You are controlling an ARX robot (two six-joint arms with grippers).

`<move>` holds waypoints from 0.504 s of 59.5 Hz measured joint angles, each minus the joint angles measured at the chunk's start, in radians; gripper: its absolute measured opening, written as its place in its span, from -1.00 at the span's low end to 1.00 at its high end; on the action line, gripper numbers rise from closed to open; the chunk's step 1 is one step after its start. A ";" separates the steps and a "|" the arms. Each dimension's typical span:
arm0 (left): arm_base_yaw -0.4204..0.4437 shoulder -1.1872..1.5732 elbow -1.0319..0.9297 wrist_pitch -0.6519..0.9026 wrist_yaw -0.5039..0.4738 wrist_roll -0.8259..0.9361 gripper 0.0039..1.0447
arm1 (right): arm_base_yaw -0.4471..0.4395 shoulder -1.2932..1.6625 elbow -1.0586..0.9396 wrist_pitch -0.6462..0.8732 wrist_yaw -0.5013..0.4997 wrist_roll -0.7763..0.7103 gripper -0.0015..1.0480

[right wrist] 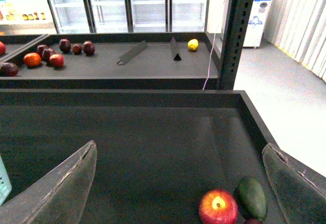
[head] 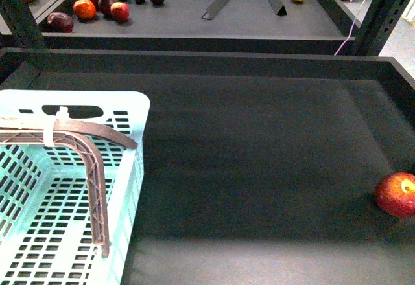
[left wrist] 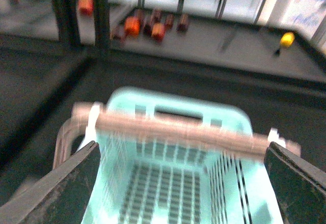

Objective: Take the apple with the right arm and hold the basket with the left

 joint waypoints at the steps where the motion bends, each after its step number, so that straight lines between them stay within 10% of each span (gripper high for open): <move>1: -0.002 0.021 0.009 -0.017 0.003 -0.042 0.87 | 0.000 0.000 0.000 0.000 0.000 0.000 0.83; 30: 0.031 0.563 0.104 0.401 0.215 -0.797 0.87 | 0.000 0.000 0.000 0.000 0.001 0.000 0.83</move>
